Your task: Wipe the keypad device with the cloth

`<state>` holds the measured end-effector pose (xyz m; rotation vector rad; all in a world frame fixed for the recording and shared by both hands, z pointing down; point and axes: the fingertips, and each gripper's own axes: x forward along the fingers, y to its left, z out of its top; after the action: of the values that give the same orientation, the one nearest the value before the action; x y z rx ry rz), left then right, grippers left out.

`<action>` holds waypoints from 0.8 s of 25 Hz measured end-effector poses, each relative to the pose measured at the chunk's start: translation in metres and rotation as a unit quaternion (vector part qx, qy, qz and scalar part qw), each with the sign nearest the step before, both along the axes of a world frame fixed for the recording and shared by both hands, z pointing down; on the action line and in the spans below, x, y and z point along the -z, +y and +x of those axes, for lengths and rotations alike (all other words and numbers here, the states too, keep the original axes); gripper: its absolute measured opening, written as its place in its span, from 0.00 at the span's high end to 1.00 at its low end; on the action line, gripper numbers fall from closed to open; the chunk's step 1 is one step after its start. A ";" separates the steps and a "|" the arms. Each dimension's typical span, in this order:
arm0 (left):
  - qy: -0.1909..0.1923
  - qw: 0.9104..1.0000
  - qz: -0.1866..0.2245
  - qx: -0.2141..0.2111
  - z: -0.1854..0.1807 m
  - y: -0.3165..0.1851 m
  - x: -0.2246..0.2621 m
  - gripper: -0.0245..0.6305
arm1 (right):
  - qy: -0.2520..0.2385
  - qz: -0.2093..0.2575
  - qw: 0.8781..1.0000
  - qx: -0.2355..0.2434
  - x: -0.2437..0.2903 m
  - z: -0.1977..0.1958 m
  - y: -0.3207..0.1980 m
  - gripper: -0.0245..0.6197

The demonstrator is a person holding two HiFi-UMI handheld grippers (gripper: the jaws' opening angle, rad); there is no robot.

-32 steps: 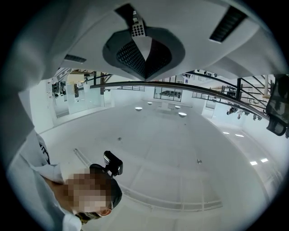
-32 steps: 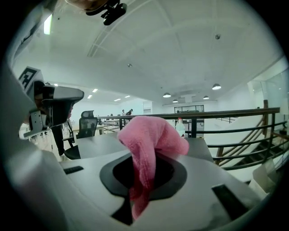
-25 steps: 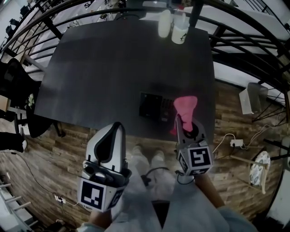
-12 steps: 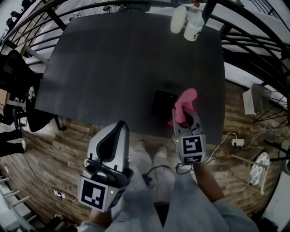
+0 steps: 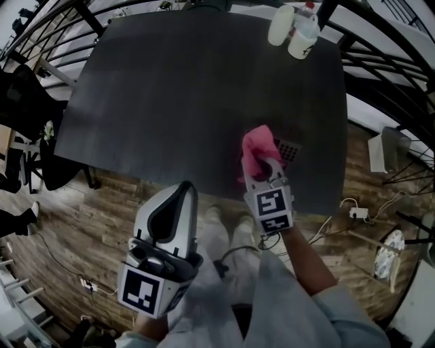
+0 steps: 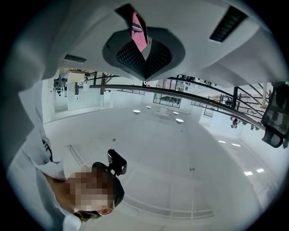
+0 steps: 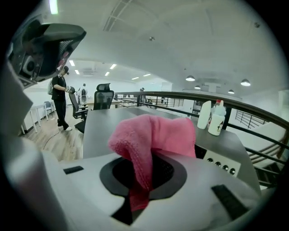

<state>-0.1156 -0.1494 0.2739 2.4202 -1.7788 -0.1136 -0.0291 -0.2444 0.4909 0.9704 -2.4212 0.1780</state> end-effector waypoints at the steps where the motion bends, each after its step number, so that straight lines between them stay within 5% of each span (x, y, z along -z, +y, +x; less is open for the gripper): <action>1: 0.002 1.000 0.001 -0.001 -0.001 0.000 0.000 0.96 | 0.005 -0.004 1.000 0.007 -0.005 -0.003 0.004 0.90; 9: 0.018 1.000 -0.008 -0.023 0.002 -0.007 -0.003 0.96 | 0.014 -0.050 0.999 -0.005 -0.039 0.011 0.028 0.90; 20: 0.024 0.998 -0.011 -0.053 0.013 -0.019 -0.007 0.96 | 0.032 -0.078 0.991 -0.102 -0.047 0.095 0.035 0.90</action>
<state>-0.1025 -0.1685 0.2809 2.4696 -1.6191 -0.1389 0.0654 -0.2099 0.5376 1.1309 -2.2106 0.3959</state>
